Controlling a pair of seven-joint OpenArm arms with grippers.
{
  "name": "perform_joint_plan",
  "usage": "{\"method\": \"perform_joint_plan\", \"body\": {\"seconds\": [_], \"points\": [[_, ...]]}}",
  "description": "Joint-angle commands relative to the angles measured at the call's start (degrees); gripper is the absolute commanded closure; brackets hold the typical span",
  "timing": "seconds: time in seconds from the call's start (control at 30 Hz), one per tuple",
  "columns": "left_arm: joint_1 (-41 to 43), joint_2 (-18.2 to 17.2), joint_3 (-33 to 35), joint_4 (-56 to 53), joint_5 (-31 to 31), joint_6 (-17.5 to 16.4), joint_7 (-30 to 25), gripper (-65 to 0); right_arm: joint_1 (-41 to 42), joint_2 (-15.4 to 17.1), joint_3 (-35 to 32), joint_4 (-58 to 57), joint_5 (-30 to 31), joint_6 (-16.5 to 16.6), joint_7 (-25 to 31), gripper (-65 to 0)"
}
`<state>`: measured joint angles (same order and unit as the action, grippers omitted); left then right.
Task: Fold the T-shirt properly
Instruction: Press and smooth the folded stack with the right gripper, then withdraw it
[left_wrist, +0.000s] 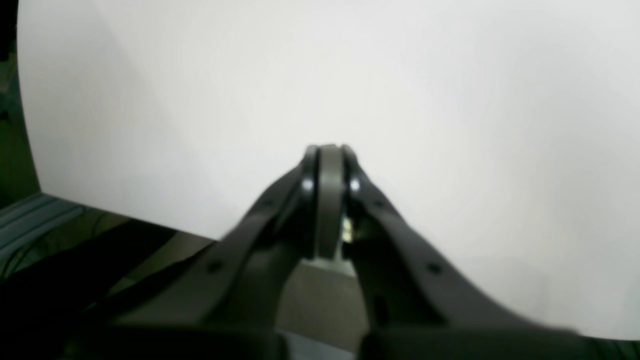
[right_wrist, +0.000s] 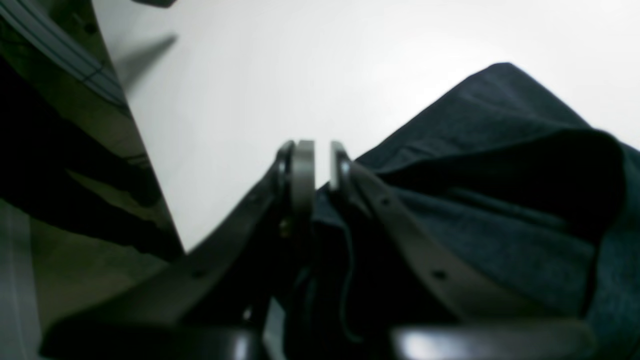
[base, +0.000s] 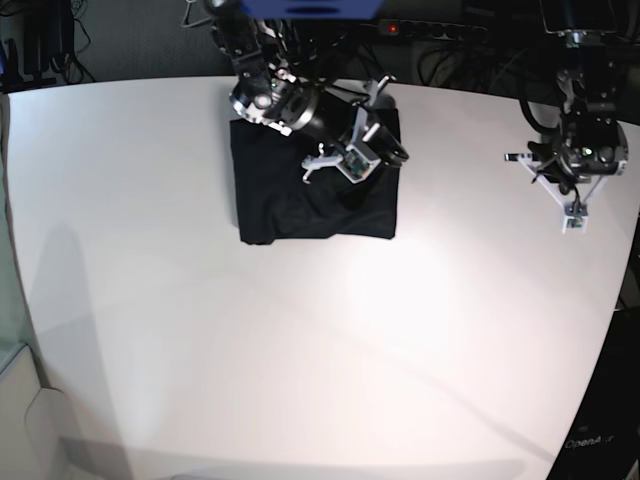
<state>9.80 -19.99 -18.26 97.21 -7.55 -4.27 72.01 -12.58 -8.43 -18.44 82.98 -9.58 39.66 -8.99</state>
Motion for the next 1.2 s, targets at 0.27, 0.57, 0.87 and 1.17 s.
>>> {"method": "perform_joint_plan", "body": {"seconds": [0.27,0.57,0.87,1.17], "points": [[-2.6,-1.0,-0.3,-2.6,0.3,0.2,-0.2,0.0,0.6,-0.6,-0.2,1.2,1.3,0.3,1.8,-11.1],[-2.6,-1.0,-0.3,-2.8,0.3,0.2,-0.2,0.0,0.6,-0.6,0.0,1.1,1.3,0.3,4.5,-11.0],[-2.6,-1.0,-0.3,-2.8,0.3,0.2,-0.3,0.0,2.2,-0.6,-0.4,1.0,1.3,0.3,4.5,-28.2],[-4.1,-0.6,-0.3,-2.9,0.3,0.2,-0.3,0.0,5.5,-0.6,-0.2,1.2,1.3,0.3,4.6,-40.2]]}}
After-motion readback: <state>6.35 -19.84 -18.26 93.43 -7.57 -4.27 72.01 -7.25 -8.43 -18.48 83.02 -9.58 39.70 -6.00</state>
